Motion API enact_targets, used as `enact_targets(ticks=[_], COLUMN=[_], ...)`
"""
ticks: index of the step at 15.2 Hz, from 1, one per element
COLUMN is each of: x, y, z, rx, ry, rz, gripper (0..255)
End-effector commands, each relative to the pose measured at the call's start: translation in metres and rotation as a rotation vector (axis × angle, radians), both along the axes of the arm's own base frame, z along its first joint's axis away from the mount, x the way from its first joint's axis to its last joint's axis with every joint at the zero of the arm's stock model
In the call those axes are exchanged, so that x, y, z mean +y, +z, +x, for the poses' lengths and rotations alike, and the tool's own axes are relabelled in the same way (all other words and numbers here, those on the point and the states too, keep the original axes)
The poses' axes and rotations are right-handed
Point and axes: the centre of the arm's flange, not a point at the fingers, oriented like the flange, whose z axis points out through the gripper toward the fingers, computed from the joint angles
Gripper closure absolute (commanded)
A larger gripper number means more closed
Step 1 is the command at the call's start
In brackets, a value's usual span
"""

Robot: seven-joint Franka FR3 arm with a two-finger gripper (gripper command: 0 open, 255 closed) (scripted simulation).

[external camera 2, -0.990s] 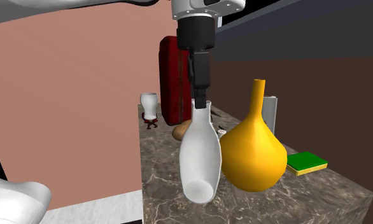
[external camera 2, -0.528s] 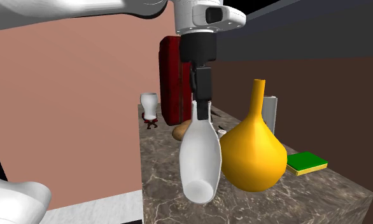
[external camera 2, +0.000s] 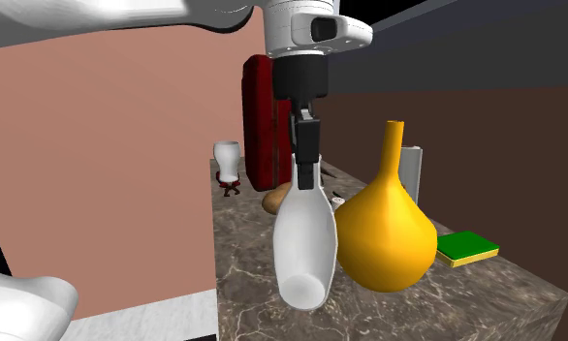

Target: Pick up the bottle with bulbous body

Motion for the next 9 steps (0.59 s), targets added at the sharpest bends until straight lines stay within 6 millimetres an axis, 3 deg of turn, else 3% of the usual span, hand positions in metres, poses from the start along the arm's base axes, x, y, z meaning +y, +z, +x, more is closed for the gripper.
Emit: enact_targets(ticks=[1, 4, 9], x=[0.0, 0.0, 0.0], y=[-0.001, -0.001, 0.025], z=[0.0, 0.001, 0.001], rx=[0.002, 0.002, 0.002], ry=[0.0, 0.0, 0.0], rz=[0.0, 0.0, 0.0], gripper=[255, 255, 255])
